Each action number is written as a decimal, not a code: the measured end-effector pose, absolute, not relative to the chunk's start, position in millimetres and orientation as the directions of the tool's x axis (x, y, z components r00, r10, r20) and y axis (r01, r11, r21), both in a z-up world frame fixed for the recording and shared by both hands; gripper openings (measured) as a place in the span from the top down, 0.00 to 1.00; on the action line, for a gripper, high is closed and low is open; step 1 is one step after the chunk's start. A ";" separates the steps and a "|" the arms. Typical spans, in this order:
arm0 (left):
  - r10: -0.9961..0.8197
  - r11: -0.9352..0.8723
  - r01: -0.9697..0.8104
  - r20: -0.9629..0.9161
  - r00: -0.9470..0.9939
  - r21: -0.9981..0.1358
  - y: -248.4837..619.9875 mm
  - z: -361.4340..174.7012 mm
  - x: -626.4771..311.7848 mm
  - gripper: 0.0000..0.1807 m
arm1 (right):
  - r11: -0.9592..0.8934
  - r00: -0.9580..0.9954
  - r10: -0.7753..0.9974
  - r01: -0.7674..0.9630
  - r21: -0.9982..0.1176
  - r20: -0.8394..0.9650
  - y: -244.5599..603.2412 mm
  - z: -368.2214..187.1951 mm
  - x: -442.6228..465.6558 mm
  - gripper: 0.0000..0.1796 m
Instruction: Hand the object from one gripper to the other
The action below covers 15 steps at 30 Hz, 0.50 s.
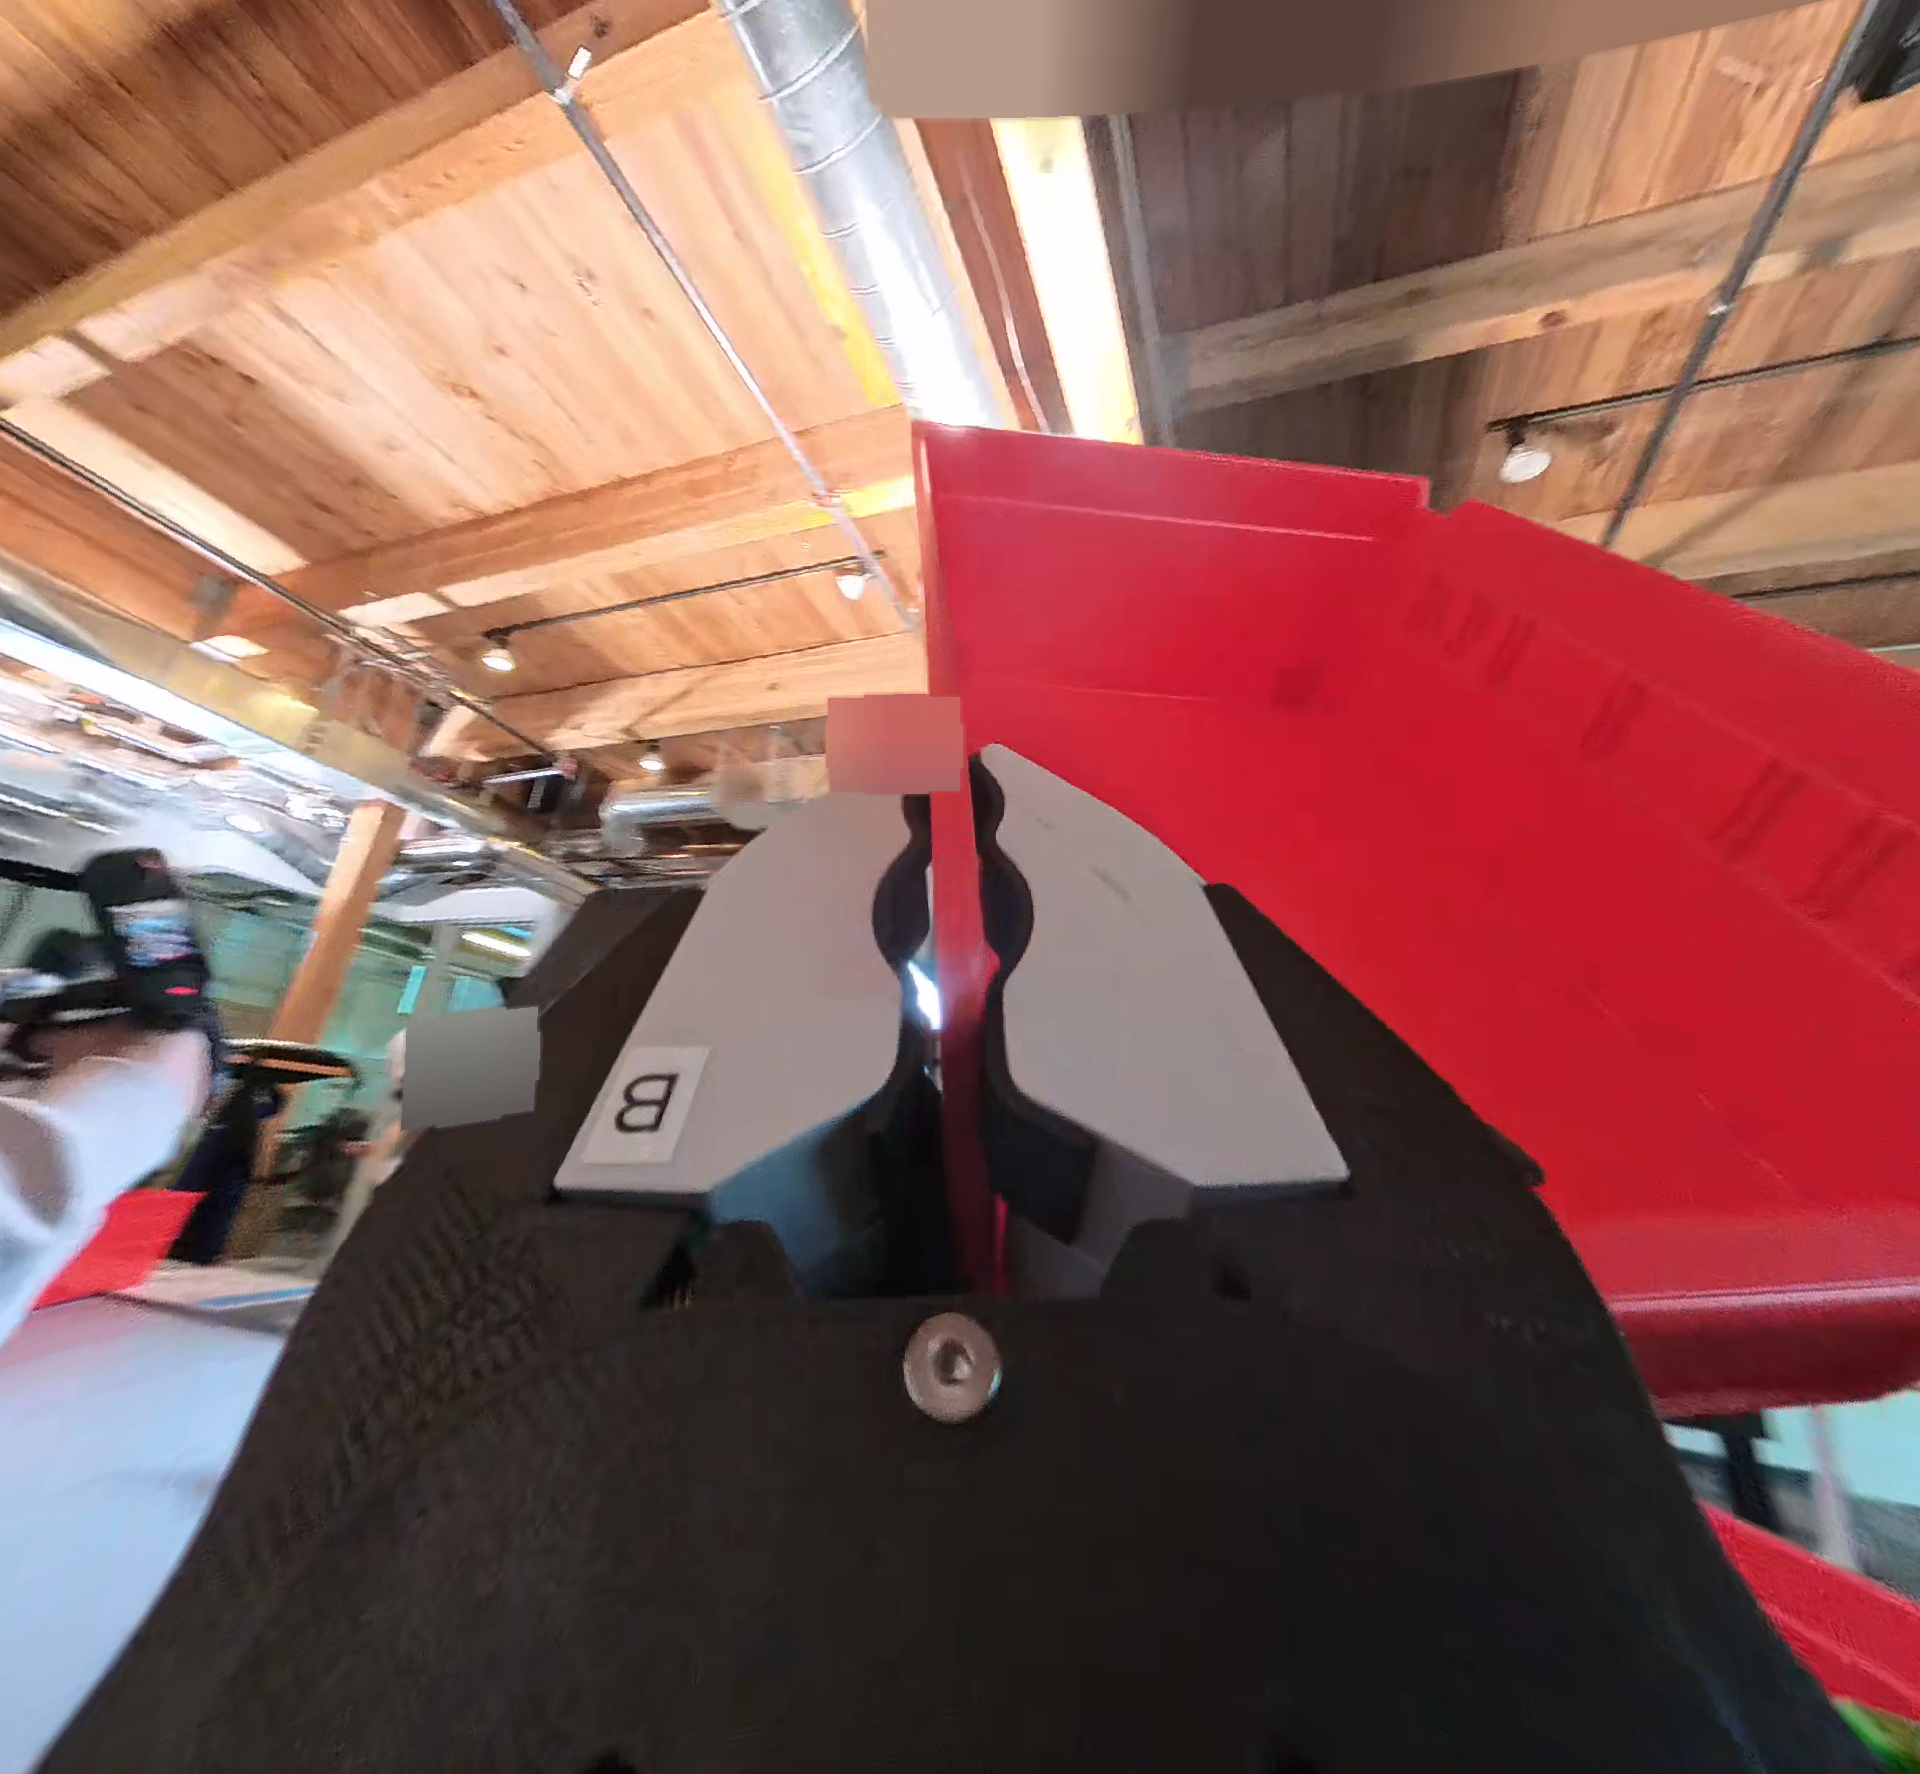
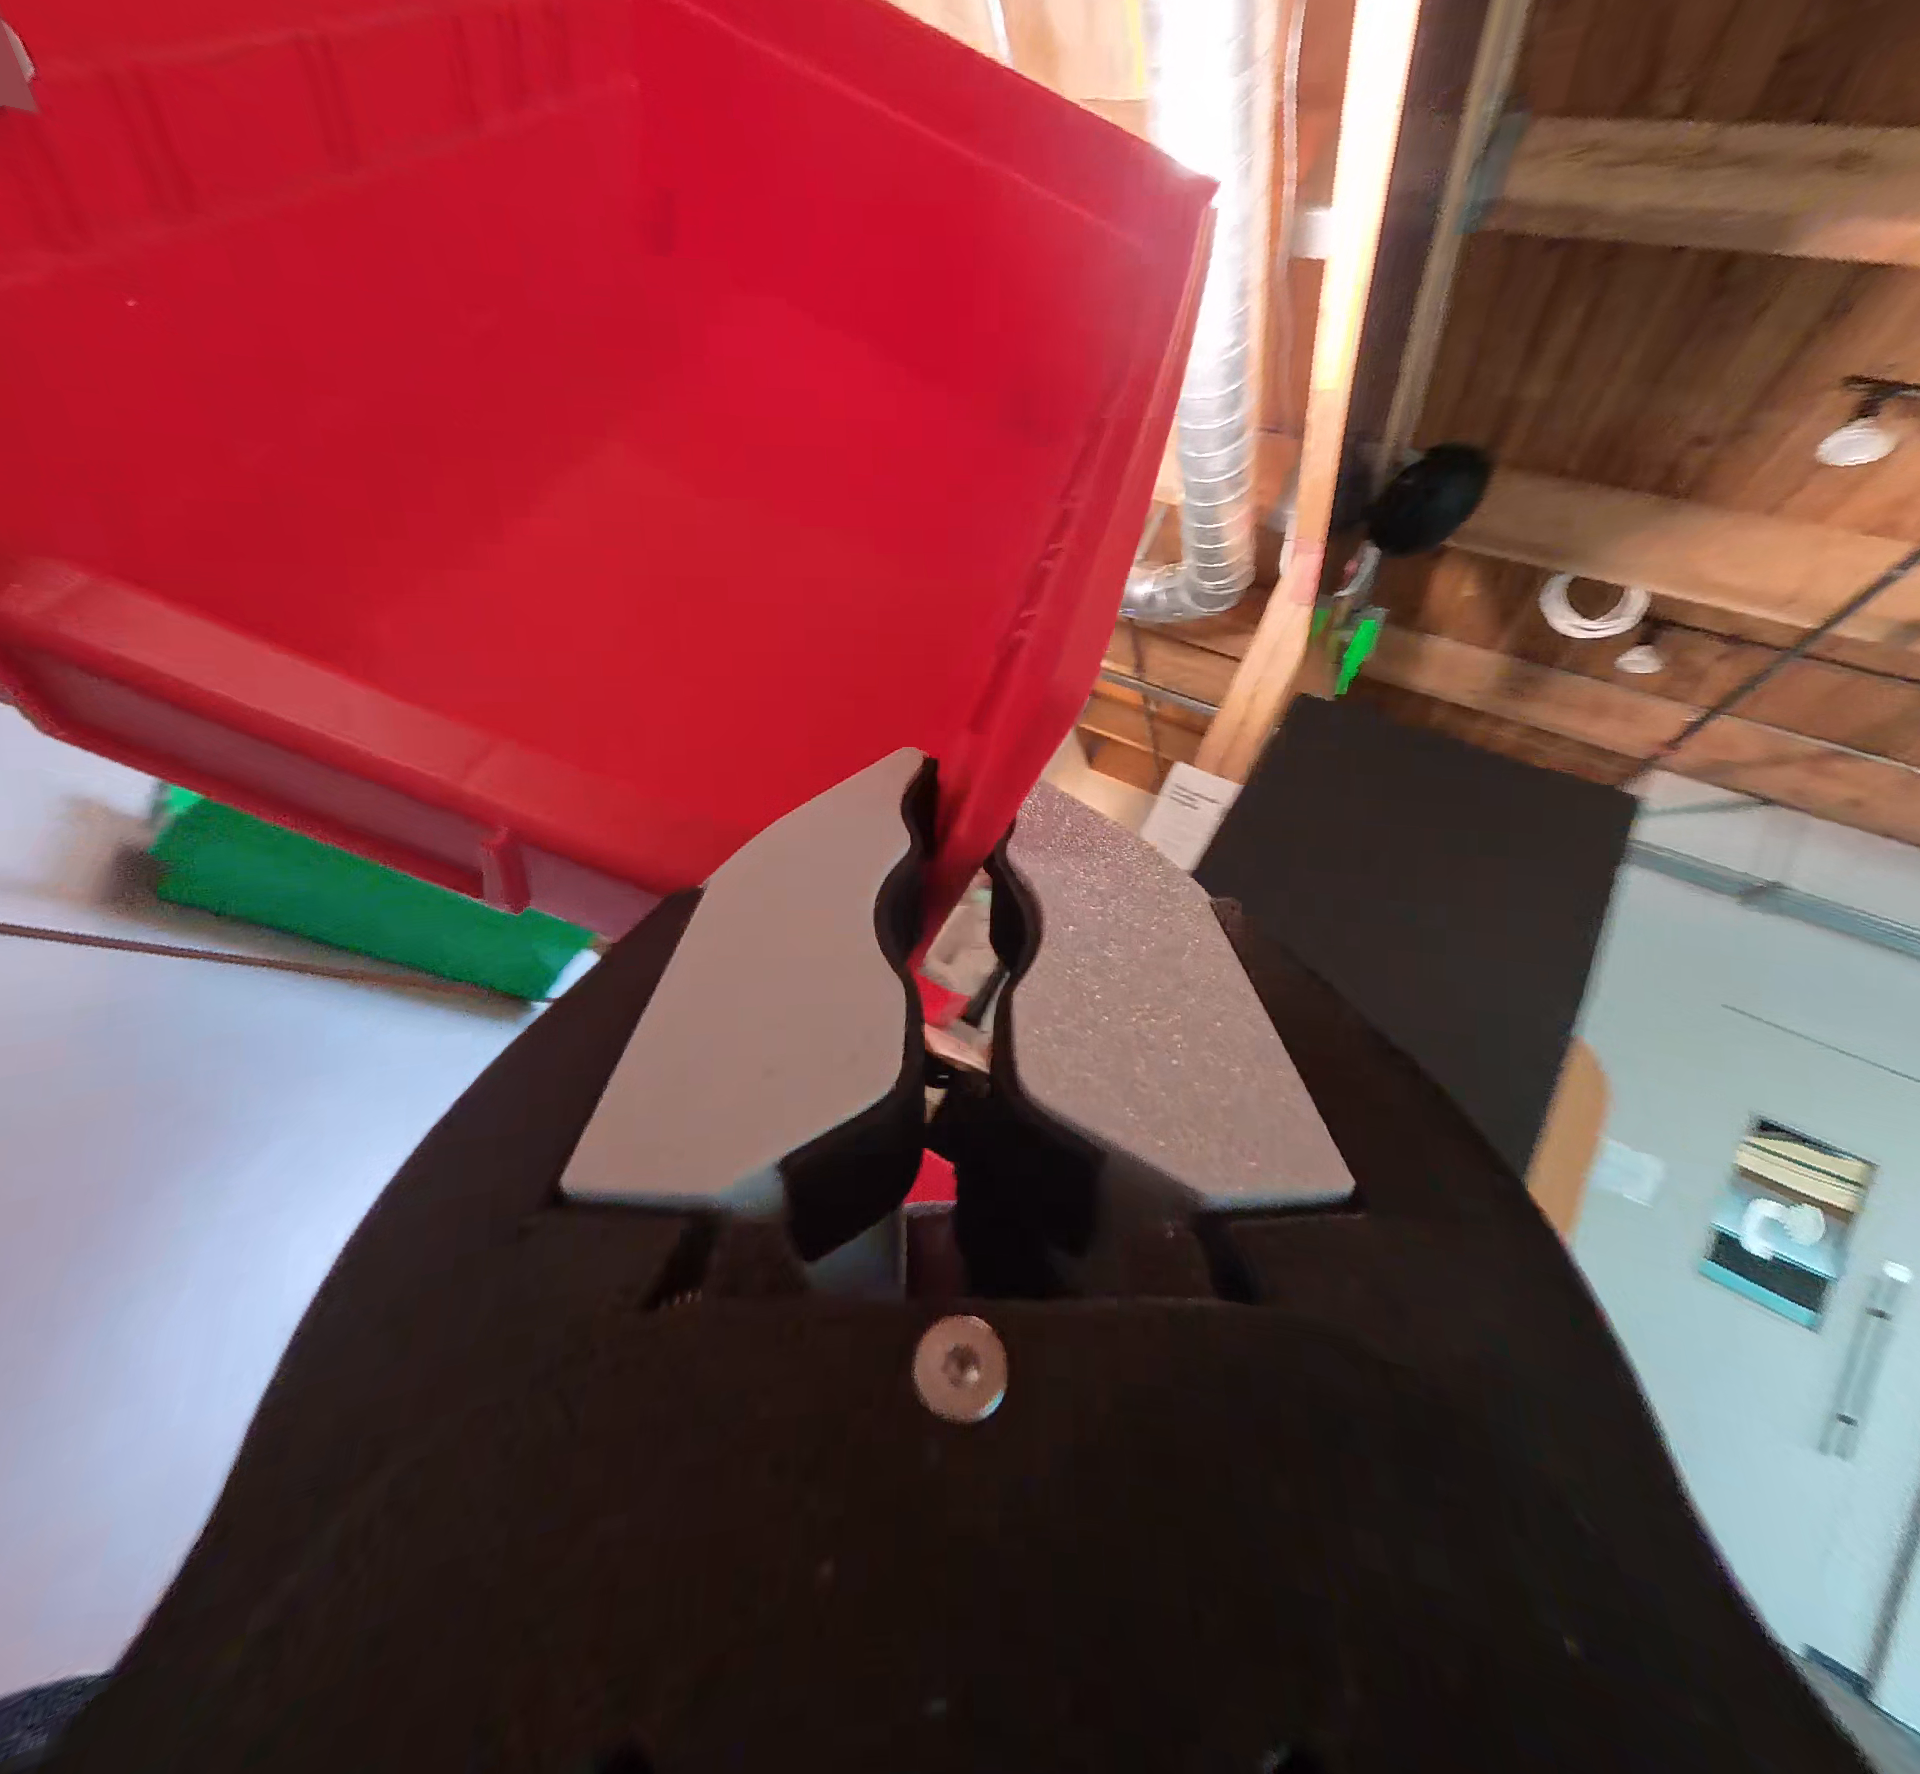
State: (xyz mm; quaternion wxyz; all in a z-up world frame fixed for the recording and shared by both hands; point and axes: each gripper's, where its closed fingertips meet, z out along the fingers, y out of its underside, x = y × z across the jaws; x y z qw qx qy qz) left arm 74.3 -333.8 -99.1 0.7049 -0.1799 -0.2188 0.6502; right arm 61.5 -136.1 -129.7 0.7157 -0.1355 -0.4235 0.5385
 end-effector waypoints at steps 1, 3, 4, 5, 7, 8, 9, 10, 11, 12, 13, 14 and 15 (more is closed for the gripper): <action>0.993 0.115 -0.836 0.066 0.095 -0.537 -320.1 -95.9 72.1 0.97 | 0.399 0.098 0.888 -0.653 -0.644 0.450 -122.6 -126.6 66.4 0.97; 0.983 0.179 -0.820 0.056 0.177 -0.545 -289.9 -90.9 66.3 0.97 | 0.433 0.176 0.886 -0.644 -0.631 0.429 -93.4 -121.0 77.7 0.97; 0.974 0.213 -0.806 0.055 0.221 -0.551 -273.6 -89.1 63.7 0.97 | 0.453 0.215 0.882 -0.634 -0.626 0.420 -78.2 -119.0 84.0 0.97; 0.962 0.253 -0.786 0.059 0.267 -0.564 -256.7 -88.1 60.3 0.97 | 0.475 0.253 0.874 -0.620 -0.625 0.414 -62.7 -118.1 90.5 0.97; 0.932 0.325 -0.731 0.072 0.355 -0.601 -219.5 -89.7 52.8 0.97 | 0.515 0.321 0.857 -0.582 -0.629 0.404 -30.3 -117.9 103.2 0.97; 0.916 0.354 -0.696 0.078 0.395 -0.624 -199.1 -91.9 49.0 0.97 | 0.532 0.350 0.847 -0.555 -0.639 0.400 -13.0 -118.8 109.0 0.97; 0.898 0.377 -0.659 0.083 0.432 -0.651 -177.9 -94.9 45.2 0.97 | 0.546 0.377 0.837 -0.522 -0.655 0.397 5.0 -120.3 114.0 0.97; 0.879 0.395 -0.617 0.085 0.469 -0.680 -155.6 -98.5 41.9 0.97 | 0.557 0.400 0.827 -0.484 -0.675 0.395 23.4 -122.7 118.7 0.97; 0.860 0.405 -0.574 0.083 0.503 -0.712 -132.9 -103.0 38.6 0.97 | 0.561 0.417 0.819 -0.446 -0.697 0.393 41.6 -125.7 123.6 0.97; 0.841 0.409 -0.528 0.083 0.535 -0.744 -110.5 -108.0 34.6 0.97 | 0.563 0.428 0.813 -0.409 -0.718 0.394 59.2 -129.9 128.2 0.97; 0.818 0.416 -0.477 0.089 0.568 -0.775 -88.5 -112.6 30.5 0.97 | 0.563 0.433 0.809 -0.370 -0.740 0.399 76.0 -135.3 132.0 0.97; 0.793 0.417 -0.426 0.092 0.602 -0.803 -65.7 -117.0 26.4 0.97 | 0.559 0.441 0.803 -0.324 -0.763 0.401 93.2 -142.2 134.8 0.96; 0.778 0.395 -0.392 0.075 0.624 -0.831 -42.5 -121.6 22.7 0.97 | 0.551 0.455 0.796 -0.274 -0.788 0.399 111.2 -150.2 137.3 0.96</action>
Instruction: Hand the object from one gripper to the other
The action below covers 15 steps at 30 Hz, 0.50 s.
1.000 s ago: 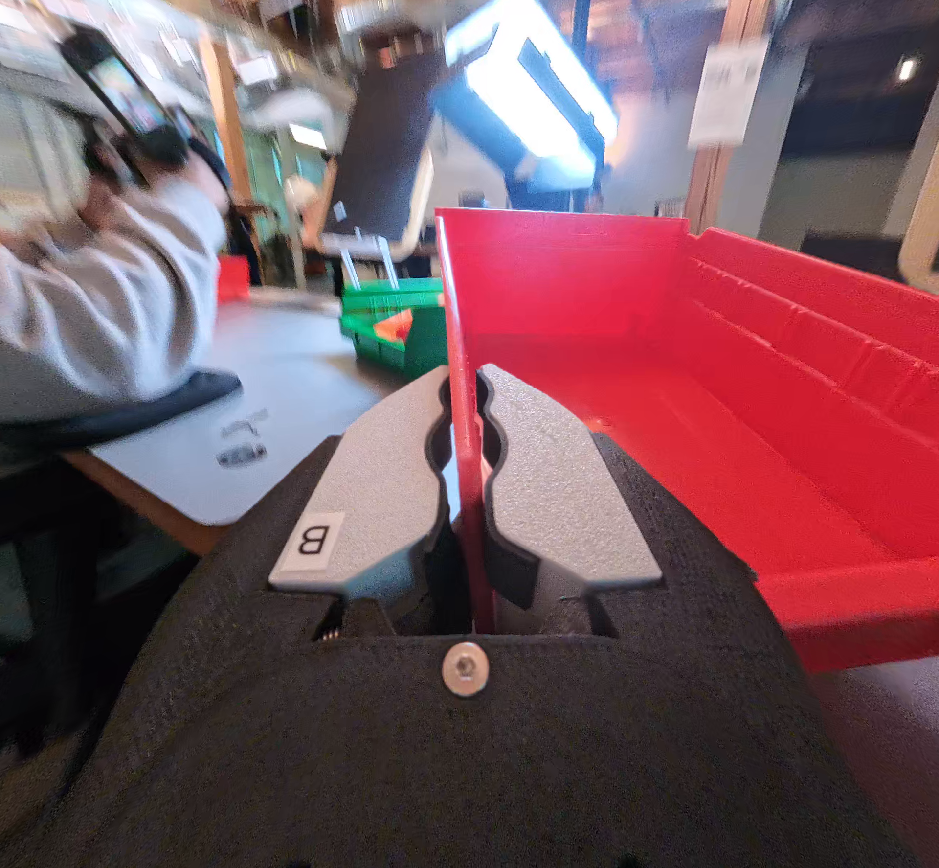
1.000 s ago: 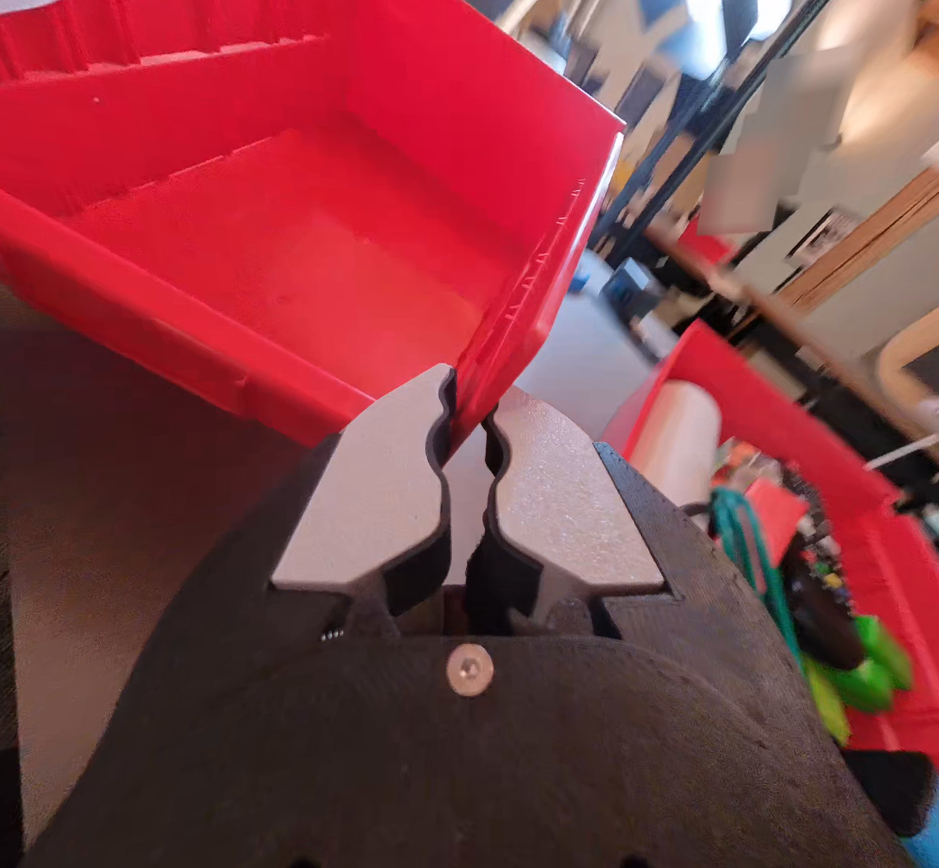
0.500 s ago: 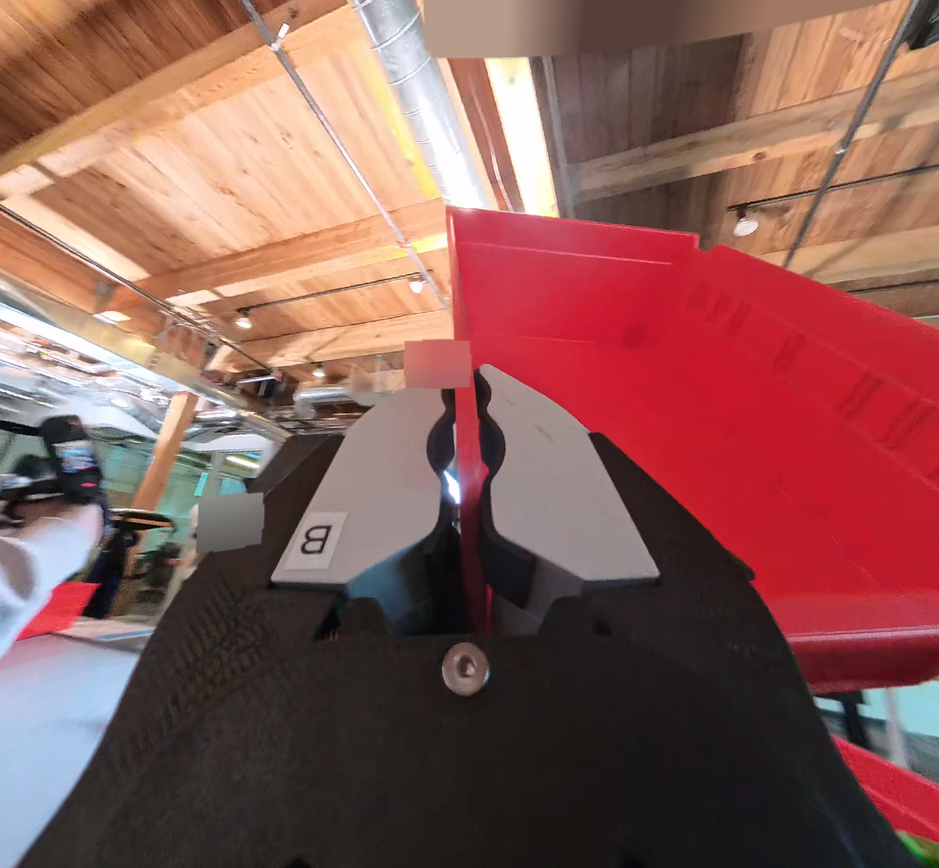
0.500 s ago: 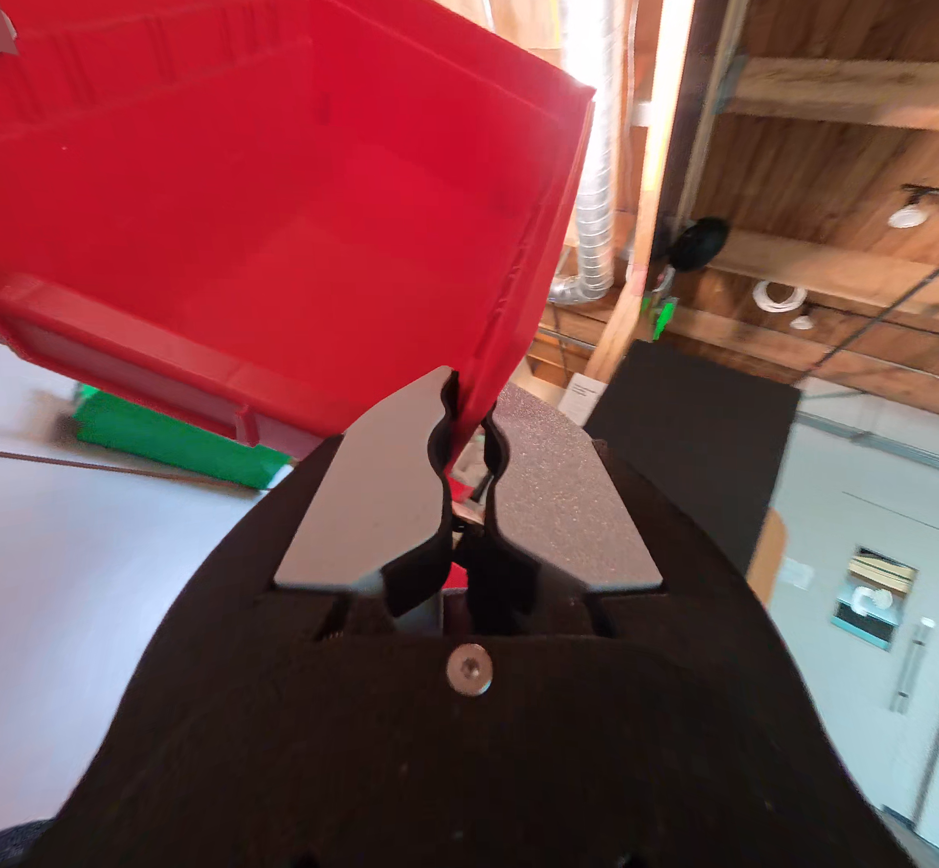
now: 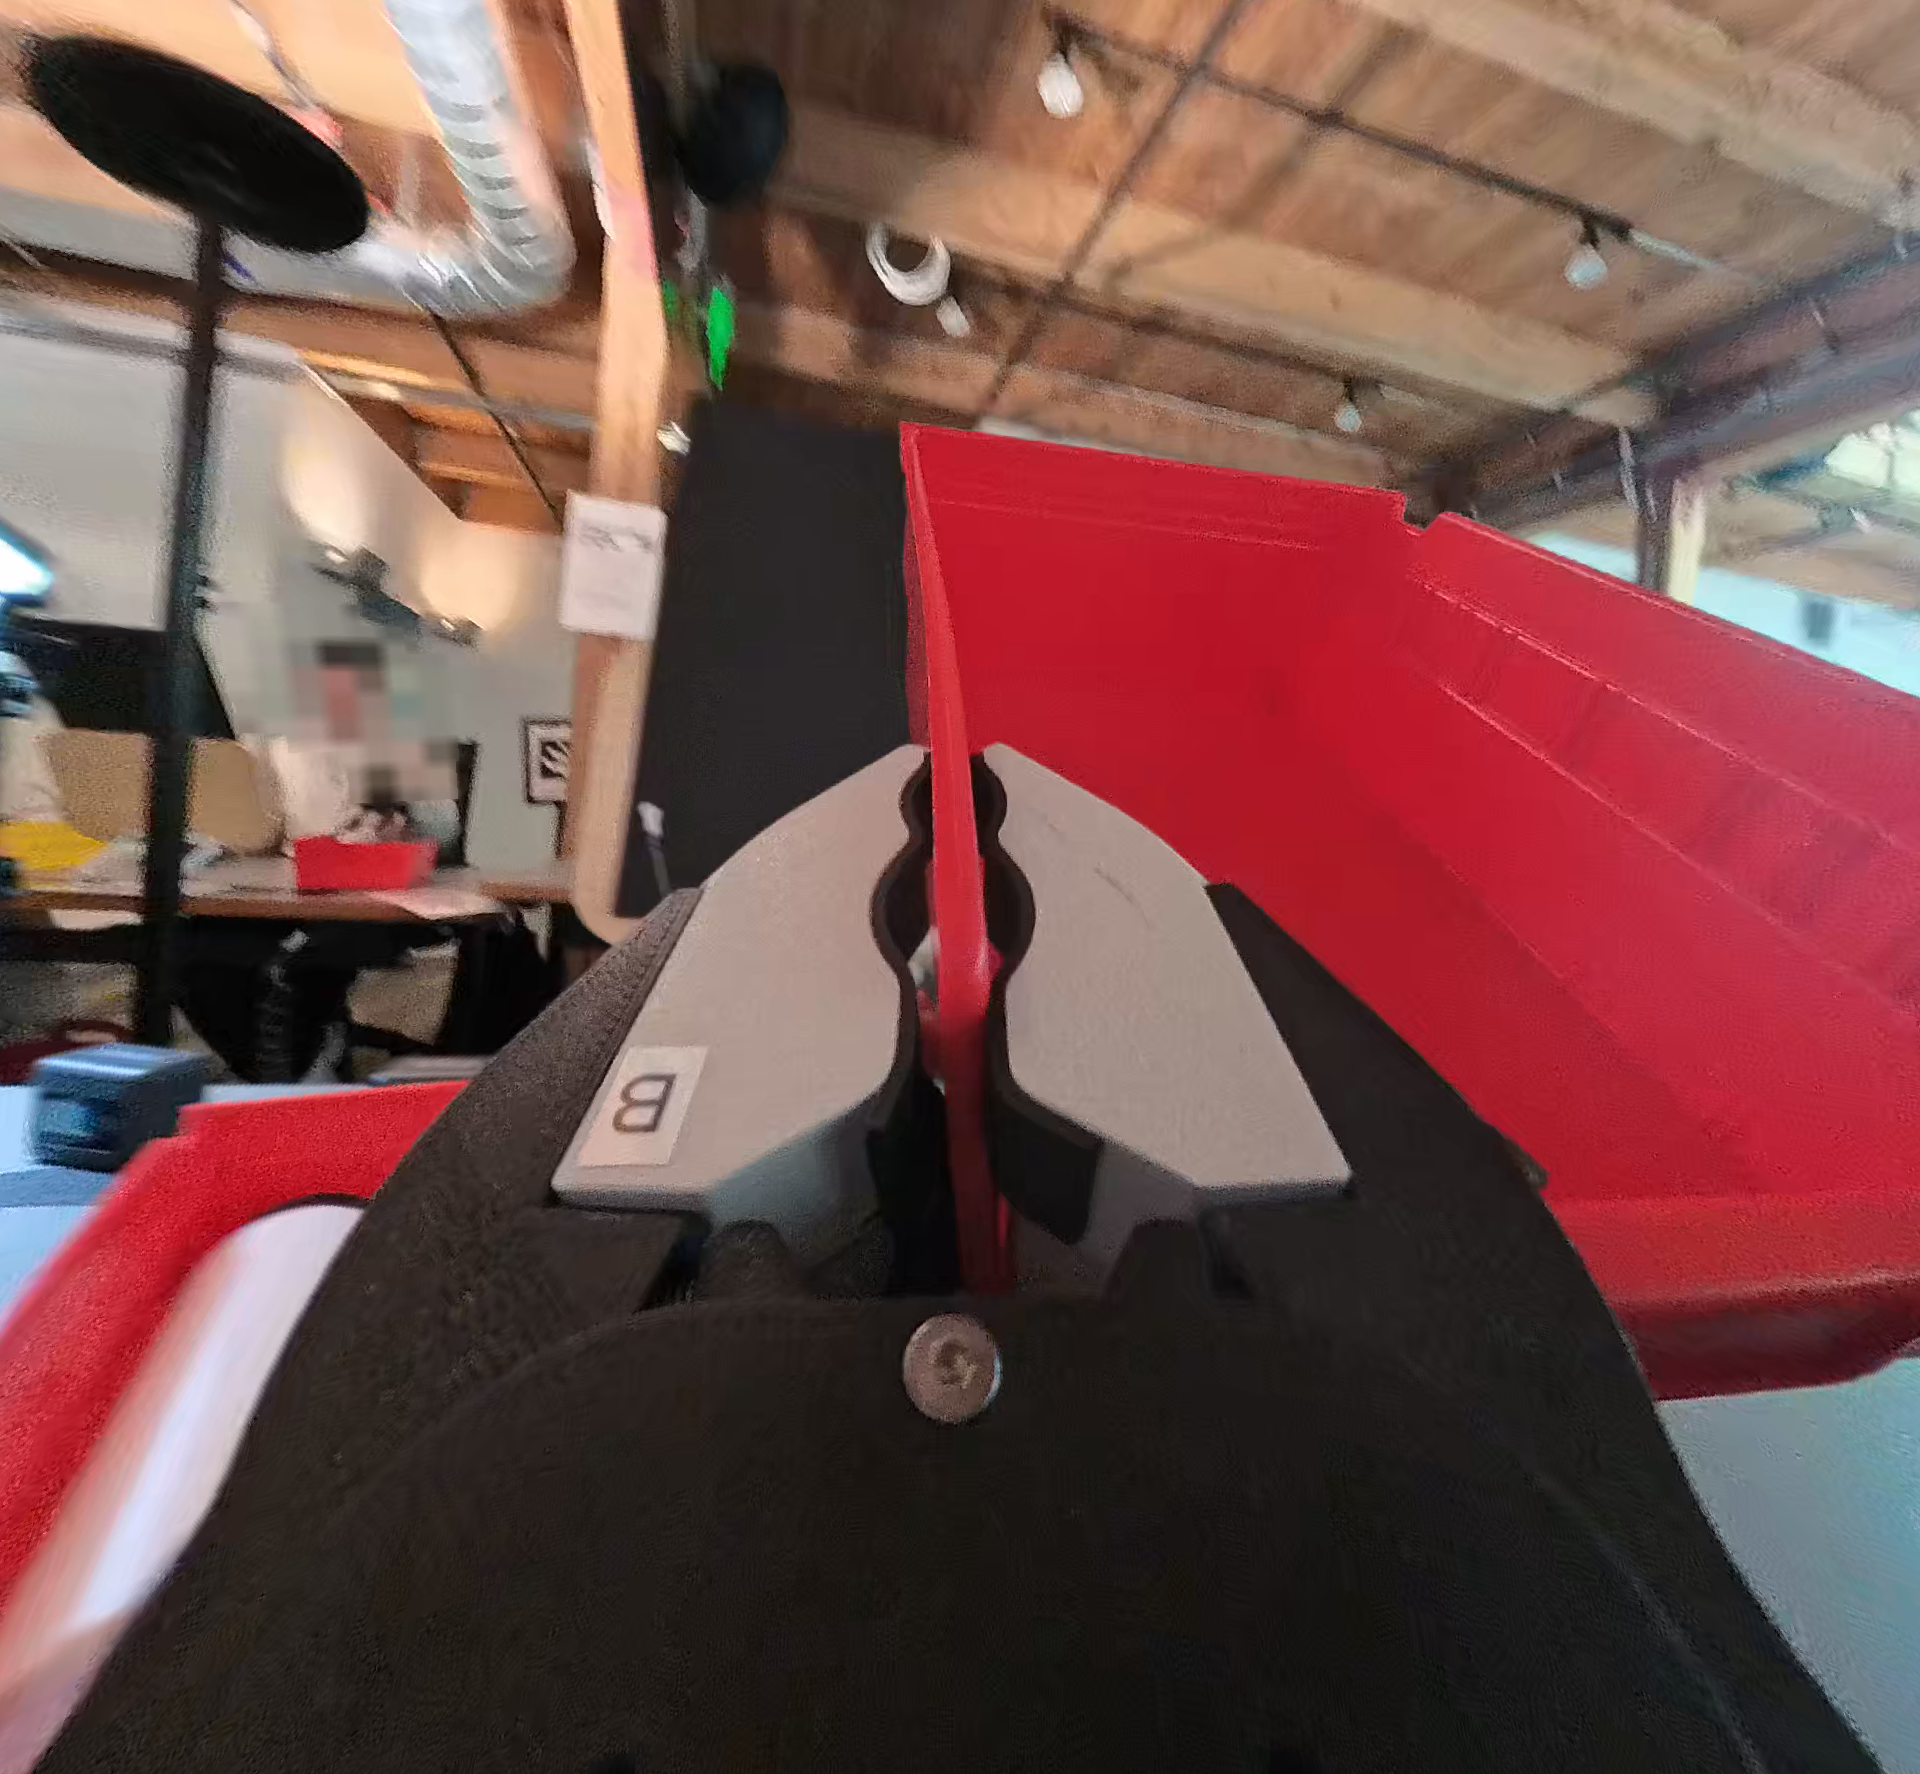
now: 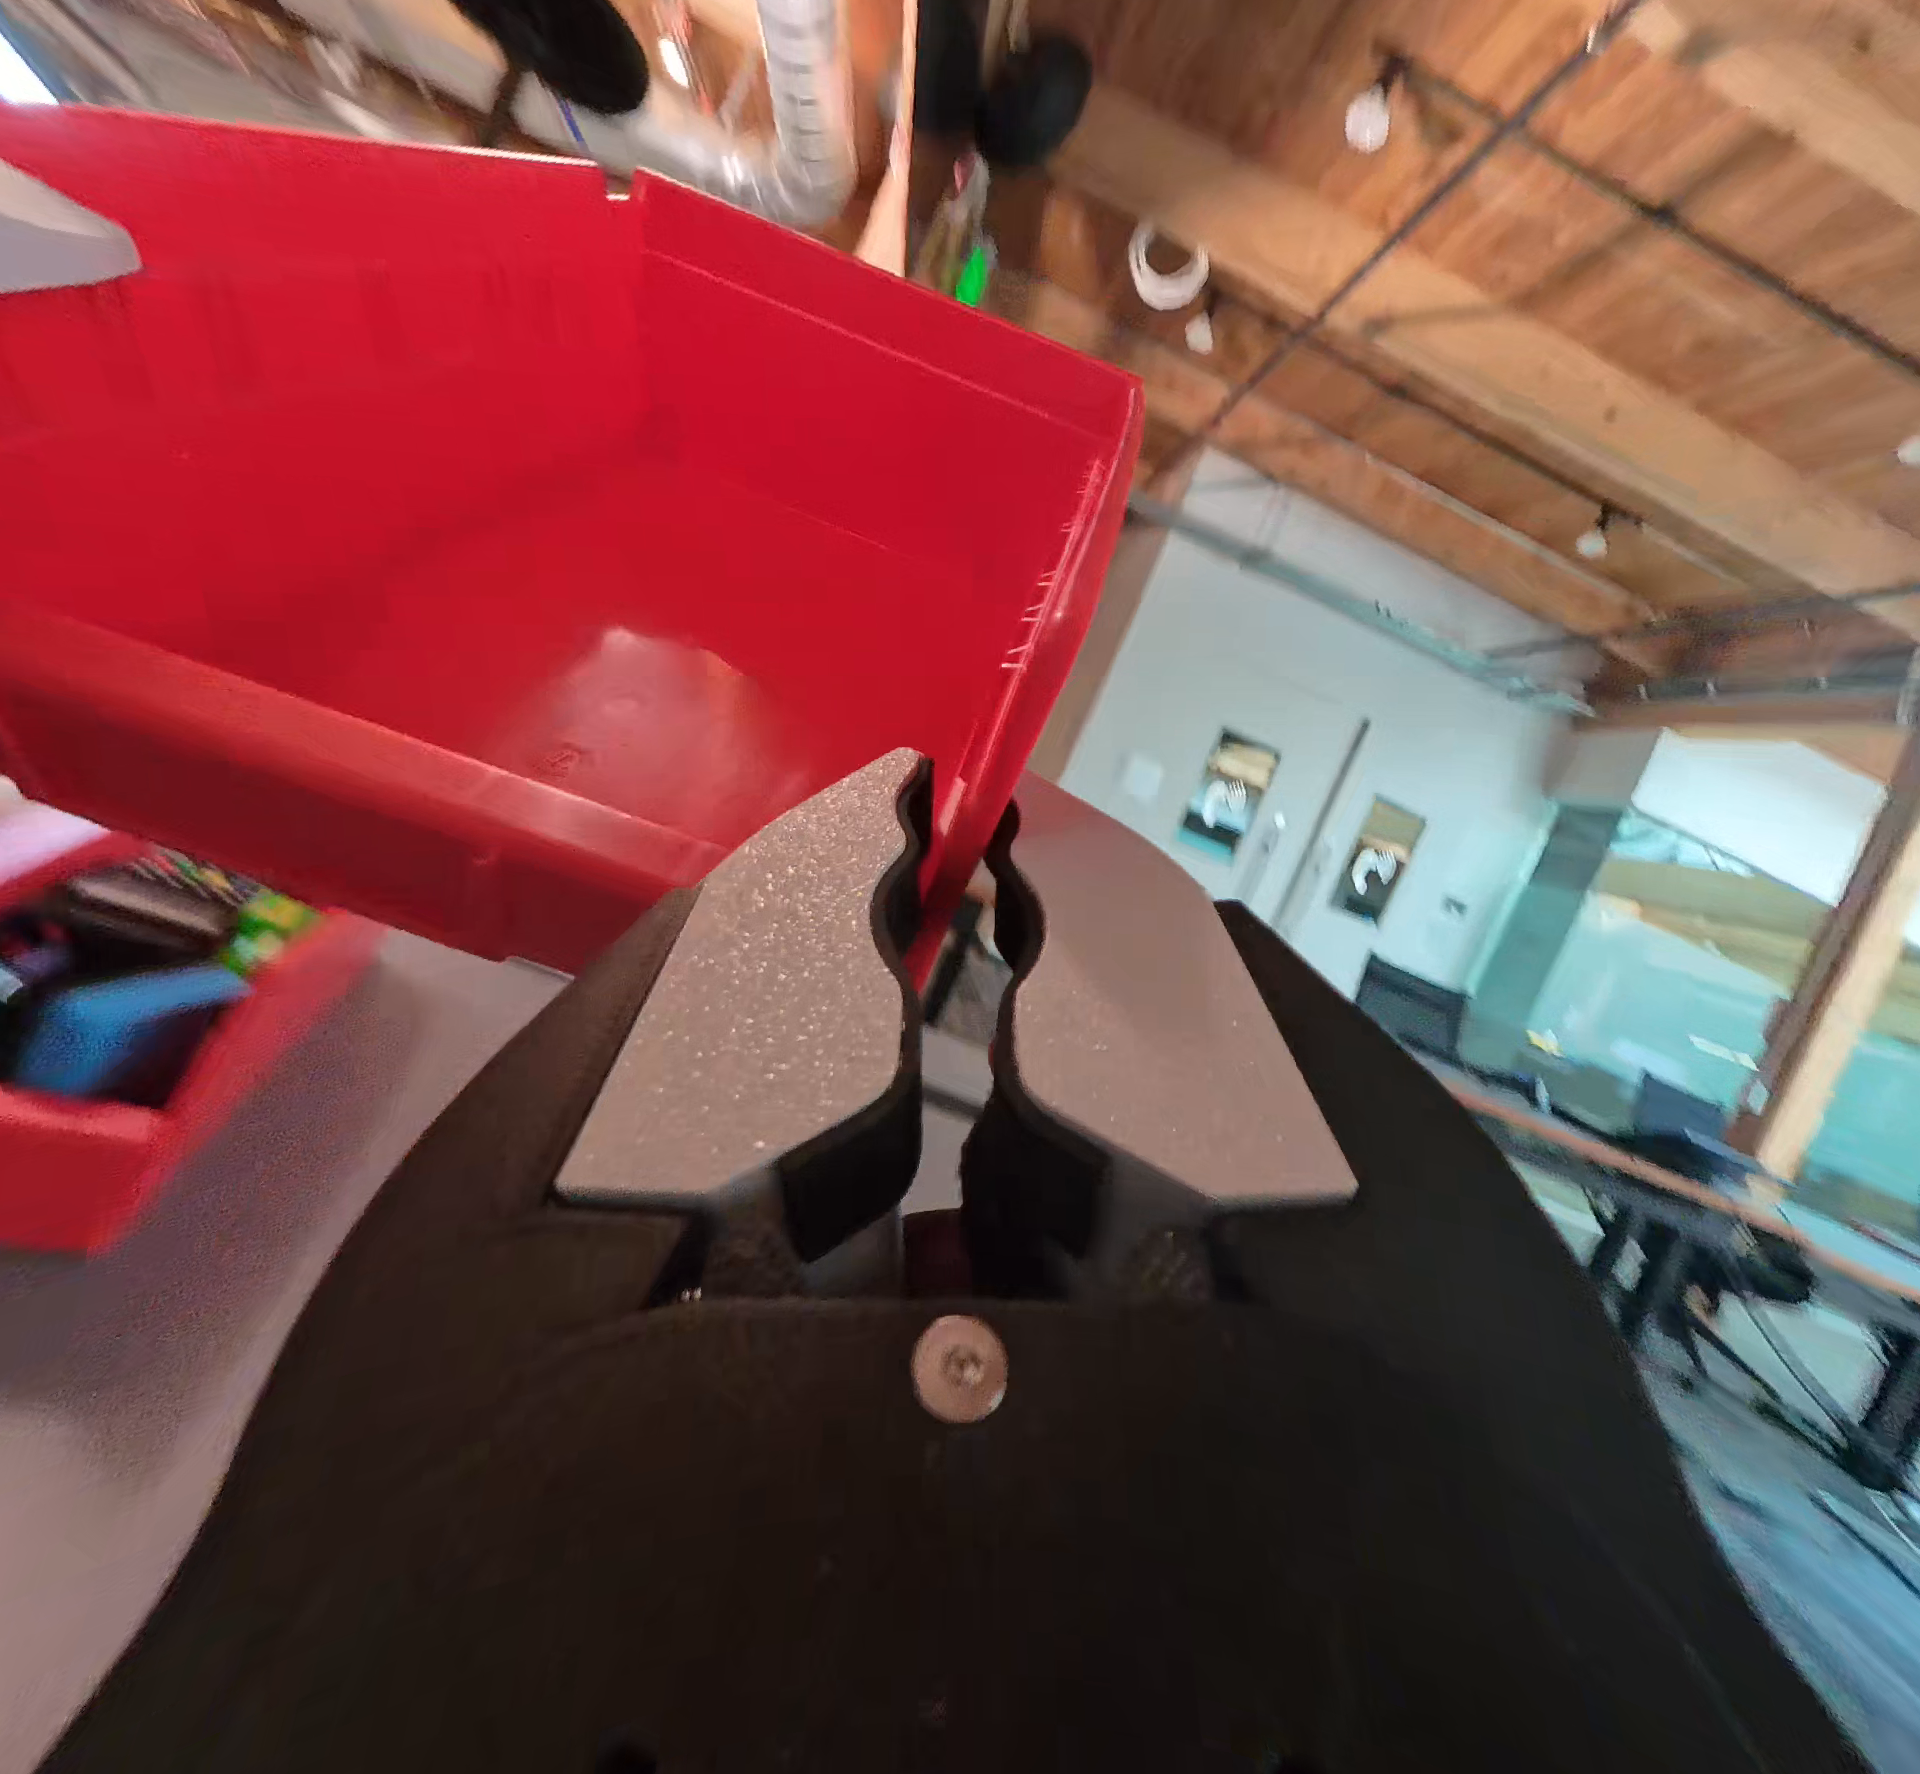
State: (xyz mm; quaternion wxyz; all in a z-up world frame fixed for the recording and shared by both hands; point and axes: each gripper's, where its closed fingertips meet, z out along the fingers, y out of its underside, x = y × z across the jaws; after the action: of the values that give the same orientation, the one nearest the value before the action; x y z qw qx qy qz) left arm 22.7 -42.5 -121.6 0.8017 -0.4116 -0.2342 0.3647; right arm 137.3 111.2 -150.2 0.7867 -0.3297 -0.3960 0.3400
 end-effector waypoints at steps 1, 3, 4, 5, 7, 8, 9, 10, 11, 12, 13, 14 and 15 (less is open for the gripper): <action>0.763 0.368 -0.364 0.055 0.644 -0.856 -19.3 -126.9 19.4 0.97 | 0.538 0.470 0.790 -0.224 -0.812 0.394 129.0 -159.2 139.5 0.95; 0.734 0.310 -0.316 0.015 0.679 -0.897 25.0 -141.3 14.2 0.97 | 0.491 0.497 0.787 -0.146 -0.859 0.365 162.5 -178.2 145.3 0.95; 0.719 0.280 -0.291 -0.001 0.695 -0.915 45.7 -150.5 12.4 0.98 | 0.464 0.513 0.785 -0.116 -0.878 0.347 178.0 -187.9 148.9 0.95; 0.705 0.252 -0.266 -0.012 0.710 -0.930 65.0 -160.4 11.6 0.98 | 0.439 0.528 0.781 -0.085 -0.894 0.333 192.3 -197.6 152.8 0.95; 0.675 0.204 -0.207 -0.016 0.738 -0.957 98.4 -182.1 12.3 0.98 | 0.388 0.551 0.774 -0.023 -0.921 0.313 218.7 -217.8 159.7 0.95; 0.663 0.175 -0.180 -0.019 0.748 -0.968 112.3 -193.2 13.7 0.97 | 0.361 0.556 0.775 0.002 -0.933 0.301 230.1 -227.7 163.1 0.95; 0.650 0.147 -0.152 -0.020 0.760 -0.977 124.6 -204.0 15.6 0.97 | 0.331 0.560 0.778 0.023 -0.943 0.287 240.5 -237.4 166.0 0.96; 0.638 0.122 -0.127 -0.021 0.770 -0.984 134.7 -214.0 17.5 0.96 | 0.302 0.559 0.783 0.040 -0.952 0.272 249.3 -247.2 168.3 0.96; 0.629 0.098 -0.108 -0.023 0.777 -0.989 143.2 -223.7 18.3 0.96 | 0.274 0.556 0.790 0.057 -0.960 0.258 256.4 -257.0 169.7 0.96; 0.623 0.073 -0.093 -0.028 0.782 -0.993 150.3 -233.3 18.0 0.96 | 0.248 0.553 0.796 0.075 -0.966 0.247 262.1 -266.5 170.4 0.96; 0.617 0.049 -0.079 -0.032 0.786 -0.996 156.4 -242.4 16.9 0.96 | 0.226 0.551 0.799 0.095 -0.969 0.240 266.6 -275.4 170.4 0.96; 0.612 0.029 -0.058 -0.028 0.790 -0.998 161.3 -251.0 15.5 0.95 | 0.208 0.549 0.801 0.117 -0.971 0.238 270.4 -283.3 170.0 0.96; 0.606 0.008 -0.036 -0.024 0.795 -0.999 165.3 -258.7 14.3 0.95 | 0.191 0.549 0.803 0.136 -0.972 0.234 273.4 -289.1 169.4 0.96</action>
State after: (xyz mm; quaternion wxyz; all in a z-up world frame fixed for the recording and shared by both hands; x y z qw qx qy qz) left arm 14.3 165.3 -258.7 0.6767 -0.6631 -0.2147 0.2373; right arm 169.4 273.4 -289.1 0.6588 -0.5834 -0.4020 0.2531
